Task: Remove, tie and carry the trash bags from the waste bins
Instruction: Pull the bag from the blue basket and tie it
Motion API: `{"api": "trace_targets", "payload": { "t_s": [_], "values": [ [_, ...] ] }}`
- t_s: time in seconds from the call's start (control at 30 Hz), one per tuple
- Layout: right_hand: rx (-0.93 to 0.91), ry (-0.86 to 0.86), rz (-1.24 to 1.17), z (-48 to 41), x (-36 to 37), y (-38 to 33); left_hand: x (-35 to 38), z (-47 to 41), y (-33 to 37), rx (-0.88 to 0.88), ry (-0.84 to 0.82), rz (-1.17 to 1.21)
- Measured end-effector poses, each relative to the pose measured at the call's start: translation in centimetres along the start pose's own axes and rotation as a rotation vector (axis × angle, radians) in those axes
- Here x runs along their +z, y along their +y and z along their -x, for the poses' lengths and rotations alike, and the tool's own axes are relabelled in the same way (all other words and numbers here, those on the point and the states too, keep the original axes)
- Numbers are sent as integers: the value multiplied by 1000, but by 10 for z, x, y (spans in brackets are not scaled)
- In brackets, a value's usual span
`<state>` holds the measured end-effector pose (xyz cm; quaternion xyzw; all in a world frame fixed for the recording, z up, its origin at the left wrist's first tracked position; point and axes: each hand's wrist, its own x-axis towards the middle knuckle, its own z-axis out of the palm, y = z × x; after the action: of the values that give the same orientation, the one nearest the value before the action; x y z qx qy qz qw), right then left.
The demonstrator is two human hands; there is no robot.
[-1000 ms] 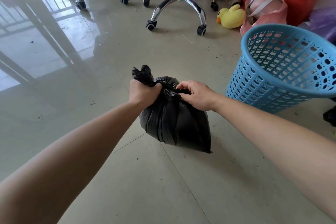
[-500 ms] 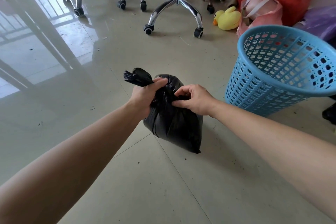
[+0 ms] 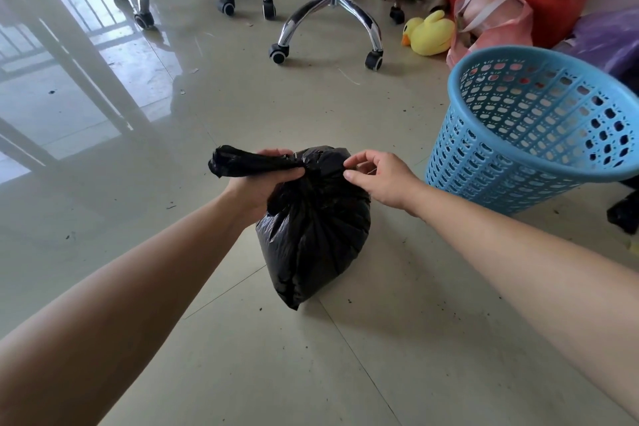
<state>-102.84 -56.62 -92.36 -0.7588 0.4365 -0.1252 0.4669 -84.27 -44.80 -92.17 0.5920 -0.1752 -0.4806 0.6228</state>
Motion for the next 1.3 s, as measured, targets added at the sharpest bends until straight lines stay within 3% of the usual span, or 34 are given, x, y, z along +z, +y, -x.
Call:
{"api": "trace_targets", "payload": {
  "t_s": [0.2, 0.5, 0.57, 0.73, 0.83, 0.9, 1.0, 1.17, 1.3],
  "values": [
    [-39, -166, -92, -4, 6, -2, -8, 1, -1, -14, -118, 20],
    [-133, -224, -18, -5, 19, -15, -4, 3, 1, -20, -234, -16],
    [-202, -123, 214, -4, 16, -17, 2, 7, 5, -39, -179, -67],
    [-604, 102, 876, 3, 1, -18, 7, 4, 10, -110, 25, -289],
    [-566, 87, 1172, 4, -9, 0, -4, 0, 5, -154, 81, -576],
    [-482, 66, 1250, 5, -11, 6, -6, -3, 2, -180, 101, -646],
    [-351, 16, 1195, 5, -10, 9, -4, -5, -3, -189, 158, -690],
    [-95, -16, 759, 7, -4, 10, -12, -8, -12, -154, 190, -682],
    [107, 32, 449, -7, 5, 2, -13, -10, -13, -148, 203, -511]
  ]
}}
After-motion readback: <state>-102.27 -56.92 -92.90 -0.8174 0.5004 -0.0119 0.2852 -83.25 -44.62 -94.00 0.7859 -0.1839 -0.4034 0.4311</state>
